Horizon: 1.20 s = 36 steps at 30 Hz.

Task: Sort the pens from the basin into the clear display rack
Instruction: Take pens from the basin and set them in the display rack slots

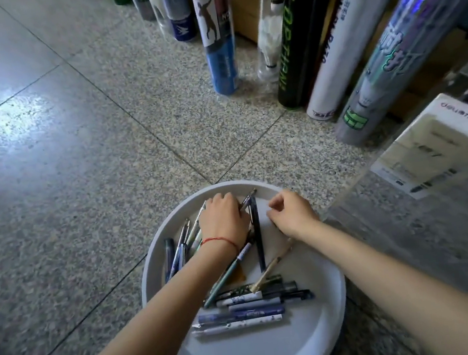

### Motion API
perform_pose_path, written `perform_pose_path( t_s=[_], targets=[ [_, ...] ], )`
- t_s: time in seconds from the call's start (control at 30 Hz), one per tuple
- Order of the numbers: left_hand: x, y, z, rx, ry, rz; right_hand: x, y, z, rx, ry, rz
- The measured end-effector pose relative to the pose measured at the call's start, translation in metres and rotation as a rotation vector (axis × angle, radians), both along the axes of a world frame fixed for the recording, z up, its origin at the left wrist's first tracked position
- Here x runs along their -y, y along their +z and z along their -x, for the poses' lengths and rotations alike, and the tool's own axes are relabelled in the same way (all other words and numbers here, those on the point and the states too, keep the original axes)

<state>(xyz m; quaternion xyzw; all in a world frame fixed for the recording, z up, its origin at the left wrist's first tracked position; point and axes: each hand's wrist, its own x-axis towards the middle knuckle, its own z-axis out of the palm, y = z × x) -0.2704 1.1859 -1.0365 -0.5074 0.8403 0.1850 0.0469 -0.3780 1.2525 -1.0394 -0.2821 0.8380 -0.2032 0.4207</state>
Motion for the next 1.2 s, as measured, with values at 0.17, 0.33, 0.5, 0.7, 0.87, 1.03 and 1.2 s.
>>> perform_pose_path(
  t_s=[0.17,0.33,0.5,0.7,0.87,1.03,1.2],
  targets=[
    [-0.006,0.018,-0.011,-0.482,0.397,-0.272,-0.008,0.0,-0.029,-0.078,0.146,-0.068],
    [-0.013,0.044,-0.02,-0.869,0.59,-0.704,-0.005,-0.002,-0.037,-0.119,0.101,-0.147],
    [-0.016,0.051,-0.026,-0.849,0.639,-0.79,-0.006,0.005,-0.039,-0.268,0.229,-0.161],
    [-0.017,0.051,-0.033,-0.849,0.621,-0.758,-0.003,0.035,-0.015,0.194,-0.004,0.173],
    [-0.032,0.073,-0.027,-0.938,0.549,-0.894,-0.026,0.087,-0.003,0.492,0.045,0.366],
    [-0.057,0.11,-0.014,-1.036,0.465,-1.06,-0.049,0.115,0.007,0.319,0.172,0.394],
    [-0.08,0.154,0.0,-1.034,0.301,-1.168,-0.09,0.166,0.026,0.126,0.185,0.471]
  ],
)
